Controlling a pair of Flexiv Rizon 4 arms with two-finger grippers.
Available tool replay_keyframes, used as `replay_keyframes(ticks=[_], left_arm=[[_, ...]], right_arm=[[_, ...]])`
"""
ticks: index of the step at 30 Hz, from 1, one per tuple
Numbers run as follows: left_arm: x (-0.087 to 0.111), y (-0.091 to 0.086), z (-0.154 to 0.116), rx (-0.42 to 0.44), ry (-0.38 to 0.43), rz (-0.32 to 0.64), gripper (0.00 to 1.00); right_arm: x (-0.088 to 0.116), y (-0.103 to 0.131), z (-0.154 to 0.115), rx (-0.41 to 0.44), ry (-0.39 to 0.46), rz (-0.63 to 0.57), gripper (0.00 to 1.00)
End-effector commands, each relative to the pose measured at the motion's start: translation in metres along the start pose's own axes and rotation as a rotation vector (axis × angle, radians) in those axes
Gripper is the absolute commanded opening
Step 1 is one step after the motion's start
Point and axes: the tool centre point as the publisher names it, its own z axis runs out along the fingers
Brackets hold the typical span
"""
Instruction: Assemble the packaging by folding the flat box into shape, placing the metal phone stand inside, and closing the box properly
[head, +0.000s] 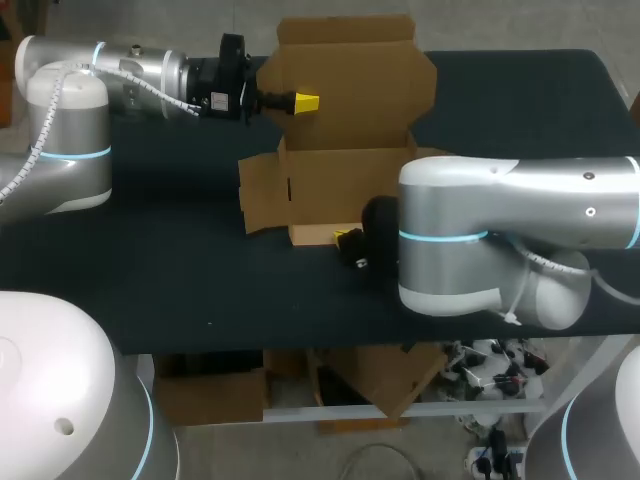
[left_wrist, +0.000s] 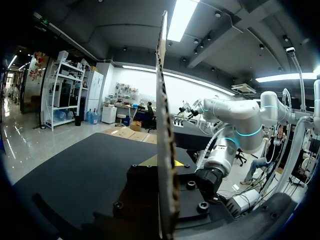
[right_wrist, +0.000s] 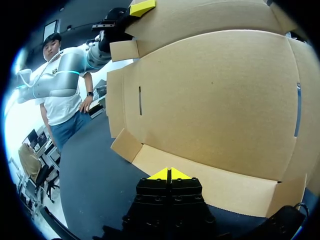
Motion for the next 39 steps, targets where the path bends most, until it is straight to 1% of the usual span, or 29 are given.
replay_keyframes(ticks=[1, 9, 17, 31, 39], left_arm=[[-0.001, 0.001, -0.001, 0.001, 0.005, 0.0, 0.0], [0.002, 0.003, -0.002, -0.002, 0.006, 0.001, 0.0], [0.014, 0.01, -0.001, -0.036, 0.012, 0.031, 0.0], [0.035, 0.025, 0.007, -0.058, 0.026, 0.048, 0.0], [0.044, 0.03, 0.009, -0.061, 0.032, 0.045, 0.0]], right_arm=[[0.005, -0.003, 0.004, -0.012, -0.219, 0.0, 0.0], [0.005, -0.003, 0.004, -0.012, -0.219, 0.0, 0.0], [0.005, -0.003, 0.004, -0.012, -0.219, 0.0, 0.0], [0.005, -0.003, 0.004, -0.012, -0.219, 0.0, 0.0], [0.005, -0.003, 0.004, -0.012, -0.219, 0.0, 0.0]])
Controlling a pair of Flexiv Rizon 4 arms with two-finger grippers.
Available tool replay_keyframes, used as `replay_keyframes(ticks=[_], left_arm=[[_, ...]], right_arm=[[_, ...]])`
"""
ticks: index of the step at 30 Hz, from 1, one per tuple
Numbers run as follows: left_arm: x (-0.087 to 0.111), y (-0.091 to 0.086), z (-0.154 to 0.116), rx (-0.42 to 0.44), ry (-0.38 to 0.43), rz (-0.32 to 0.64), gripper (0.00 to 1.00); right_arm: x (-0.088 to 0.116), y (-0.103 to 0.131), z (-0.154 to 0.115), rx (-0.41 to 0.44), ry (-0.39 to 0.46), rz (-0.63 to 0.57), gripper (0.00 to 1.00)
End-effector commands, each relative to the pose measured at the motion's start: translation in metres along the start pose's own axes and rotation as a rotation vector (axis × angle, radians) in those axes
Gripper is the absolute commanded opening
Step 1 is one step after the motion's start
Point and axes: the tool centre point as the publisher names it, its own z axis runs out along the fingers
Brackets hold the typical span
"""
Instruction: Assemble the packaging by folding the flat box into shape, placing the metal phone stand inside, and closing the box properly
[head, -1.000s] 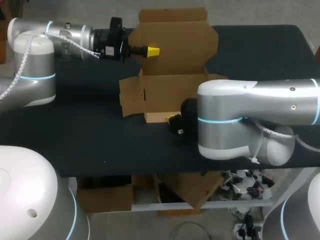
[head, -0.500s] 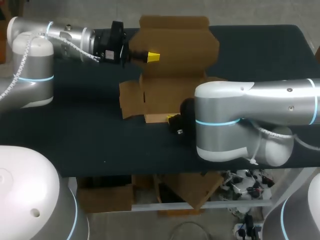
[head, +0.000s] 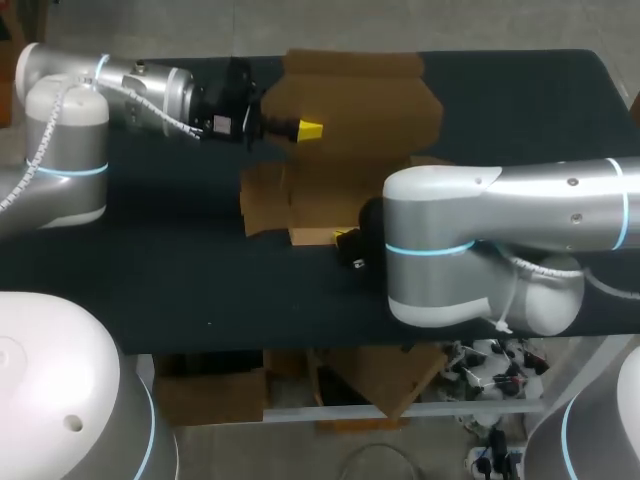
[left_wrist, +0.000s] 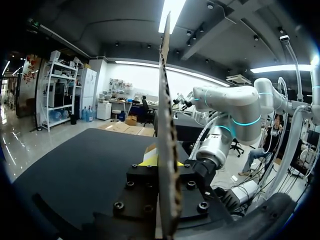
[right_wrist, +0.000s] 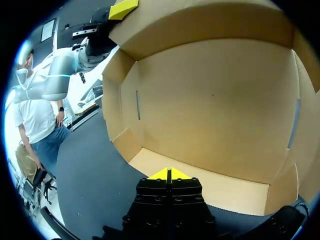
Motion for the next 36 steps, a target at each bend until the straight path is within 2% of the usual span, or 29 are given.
replay_keyframes(ticks=[1, 14, 36], left_arm=[[0.008, 0.005, 0.001, 0.0, -0.005, -0.002, 0.0], [0.029, 0.007, 0.002, 0.006, -0.004, 0.002, 0.0], [0.044, 0.015, 0.006, 0.008, -0.003, -0.007, 0.0]], right_arm=[[0.005, -0.003, 0.003, -0.01, -0.18, 0.0, 0.0], [0.005, -0.003, 0.003, -0.01, -0.18, 0.0, 0.0], [0.005, -0.003, 0.003, -0.01, -0.18, 0.0, 0.0]])
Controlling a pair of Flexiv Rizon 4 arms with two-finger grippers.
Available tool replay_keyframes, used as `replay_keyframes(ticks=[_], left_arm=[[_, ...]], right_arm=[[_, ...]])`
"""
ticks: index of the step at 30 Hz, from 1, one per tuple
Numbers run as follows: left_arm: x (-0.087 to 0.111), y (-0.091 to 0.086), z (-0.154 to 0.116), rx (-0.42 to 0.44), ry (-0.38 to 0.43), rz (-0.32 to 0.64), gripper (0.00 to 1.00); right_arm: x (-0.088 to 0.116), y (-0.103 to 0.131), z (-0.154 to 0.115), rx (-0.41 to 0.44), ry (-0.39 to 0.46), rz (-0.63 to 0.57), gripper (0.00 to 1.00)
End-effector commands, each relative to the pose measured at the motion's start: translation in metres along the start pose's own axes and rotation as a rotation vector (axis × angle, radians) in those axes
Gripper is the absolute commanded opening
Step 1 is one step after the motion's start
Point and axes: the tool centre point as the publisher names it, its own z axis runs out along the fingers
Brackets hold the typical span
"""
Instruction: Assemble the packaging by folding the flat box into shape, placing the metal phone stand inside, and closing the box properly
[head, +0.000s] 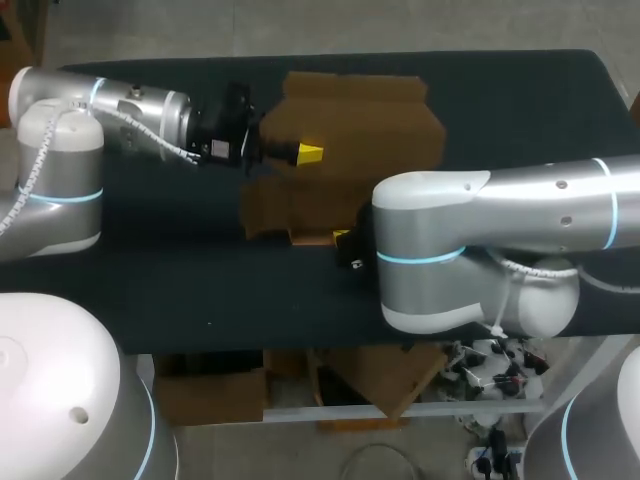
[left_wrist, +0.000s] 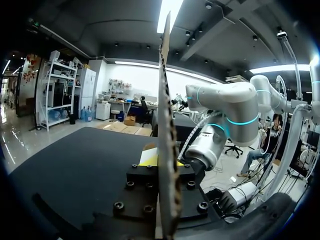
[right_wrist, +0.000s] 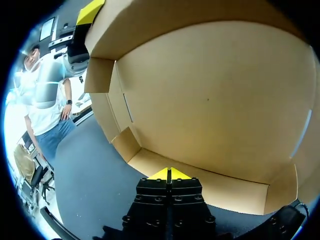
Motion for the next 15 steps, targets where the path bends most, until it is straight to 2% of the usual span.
replay_keyframes(ticks=[1, 15], left_arm=[[0.004, 0.005, 0.001, -0.001, -0.002, -0.003, 0.0], [0.009, 0.015, 0.004, -0.005, 0.008, -0.022, 0.0]], right_arm=[[0.005, -0.003, 0.002, -0.011, -0.155, 0.0, 0.0], [0.005, -0.003, 0.002, -0.011, -0.155, 0.0, 0.0]])
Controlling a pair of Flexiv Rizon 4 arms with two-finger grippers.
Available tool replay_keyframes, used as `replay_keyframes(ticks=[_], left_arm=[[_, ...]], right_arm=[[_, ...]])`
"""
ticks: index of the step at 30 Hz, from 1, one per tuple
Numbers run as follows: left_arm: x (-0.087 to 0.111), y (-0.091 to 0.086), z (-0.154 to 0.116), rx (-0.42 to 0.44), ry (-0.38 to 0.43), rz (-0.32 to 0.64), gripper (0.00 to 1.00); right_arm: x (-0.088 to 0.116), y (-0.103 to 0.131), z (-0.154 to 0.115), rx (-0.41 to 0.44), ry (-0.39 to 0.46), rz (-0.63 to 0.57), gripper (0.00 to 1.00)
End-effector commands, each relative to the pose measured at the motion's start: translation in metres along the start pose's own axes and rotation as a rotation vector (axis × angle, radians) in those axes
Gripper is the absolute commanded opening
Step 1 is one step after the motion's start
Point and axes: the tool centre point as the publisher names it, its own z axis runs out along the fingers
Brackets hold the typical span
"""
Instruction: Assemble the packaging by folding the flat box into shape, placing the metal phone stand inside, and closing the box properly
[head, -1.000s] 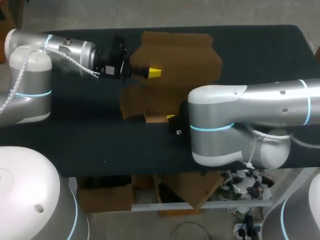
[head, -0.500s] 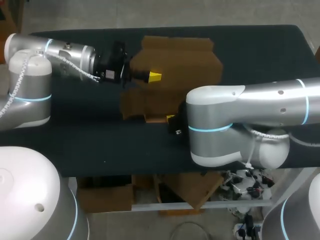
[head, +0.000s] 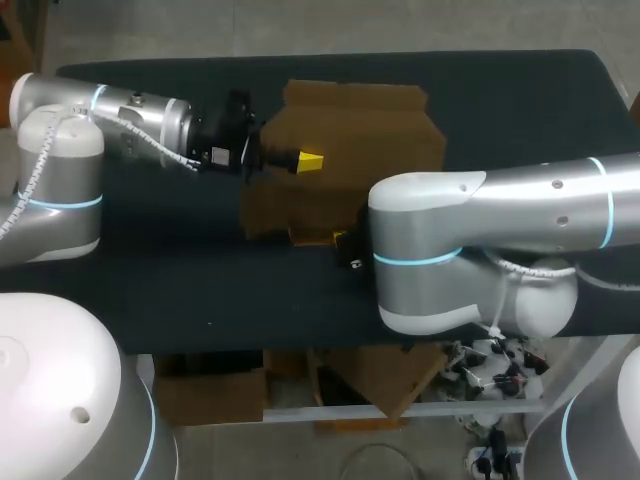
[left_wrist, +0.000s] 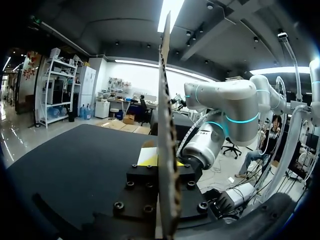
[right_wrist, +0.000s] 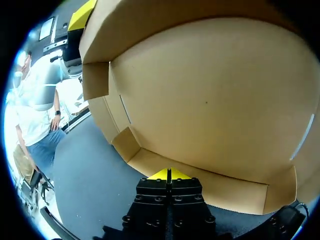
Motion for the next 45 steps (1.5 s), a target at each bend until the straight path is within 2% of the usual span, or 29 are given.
replay_keyframes(ticks=[1, 11, 45], left_arm=[[0.0004, 0.006, 0.0019, 0.0, -0.001, -0.003, 0.0], [0.0007, 0.0091, 0.0017, 0.018, 0.003, 0.0, 0.0], [-0.0009, 0.0113, 0.0038, -0.014, -0.009, 0.001, 0.0]], right_arm=[[0.0056, -0.0038, 0.0025, -0.012, -0.145, 0.0, 0.0], [0.0056, -0.0038, 0.0025, -0.012, -0.145, 0.0, 0.0], [0.0056, -0.0038, 0.0025, -0.012, -0.145, 0.0, 0.0]])
